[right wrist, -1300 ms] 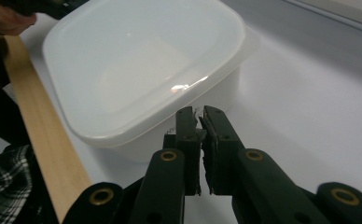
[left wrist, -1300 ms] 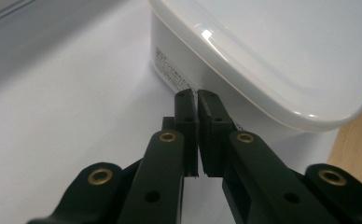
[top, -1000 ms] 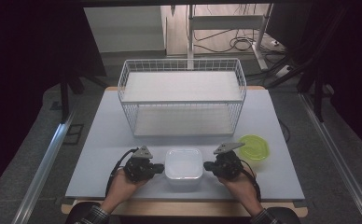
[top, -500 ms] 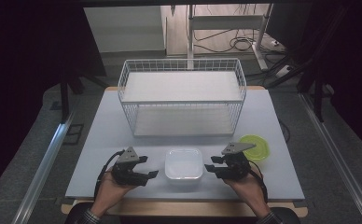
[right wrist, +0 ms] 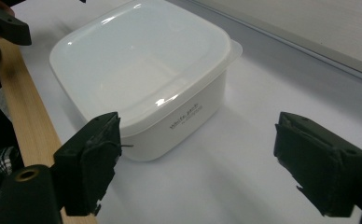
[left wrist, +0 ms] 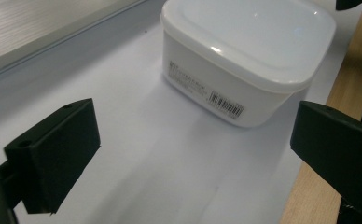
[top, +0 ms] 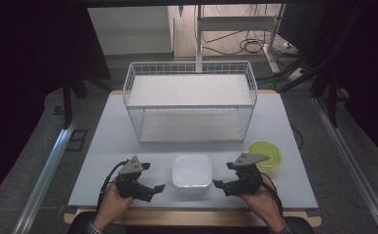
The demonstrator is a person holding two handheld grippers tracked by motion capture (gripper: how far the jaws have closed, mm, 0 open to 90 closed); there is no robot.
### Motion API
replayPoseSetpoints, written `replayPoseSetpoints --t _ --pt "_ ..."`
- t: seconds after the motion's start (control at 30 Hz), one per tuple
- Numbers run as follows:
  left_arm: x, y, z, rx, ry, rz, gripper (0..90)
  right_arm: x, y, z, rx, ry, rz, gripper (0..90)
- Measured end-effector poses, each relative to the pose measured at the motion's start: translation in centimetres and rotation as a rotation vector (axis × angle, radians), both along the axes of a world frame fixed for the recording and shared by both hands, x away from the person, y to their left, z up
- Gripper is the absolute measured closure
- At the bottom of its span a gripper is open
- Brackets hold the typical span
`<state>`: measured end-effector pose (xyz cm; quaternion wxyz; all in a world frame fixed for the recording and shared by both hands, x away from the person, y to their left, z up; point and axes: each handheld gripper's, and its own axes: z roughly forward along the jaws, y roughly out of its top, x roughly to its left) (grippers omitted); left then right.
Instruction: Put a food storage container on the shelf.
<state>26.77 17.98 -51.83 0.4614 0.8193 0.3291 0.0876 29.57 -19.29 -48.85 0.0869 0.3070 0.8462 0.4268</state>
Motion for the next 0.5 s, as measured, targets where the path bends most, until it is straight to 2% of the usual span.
replayPoseSetpoints --t 0.13,0.27,0.37,0.4,0.5 --pt "0.3 -0.2 -0.1 0.004 0.01 0.002 0.8 0.2 0.1 -0.1 0.01 -0.006 -0.016 10.1" --pt "0.4 -0.8 -0.1 0.032 0.009 -0.006 1.2 0.2 0.5 -0.3 -0.001 -0.004 -0.02 6.9" --pt "0.6 -1.4 0.1 0.035 0.023 -0.015 1.4 0.3 0.8 -0.2 -0.011 -0.004 -0.016 4.7" --pt "0.8 -1.6 0.2 0.029 0.025 -0.021 1.4 0.3 0.9 -0.1 -0.009 -0.003 -0.017 4.6" --pt "1.3 -1.8 0.6 -0.024 0.042 -0.048 1.6 0.4 1.1 0.3 0.012 -0.004 -0.021 4.5"
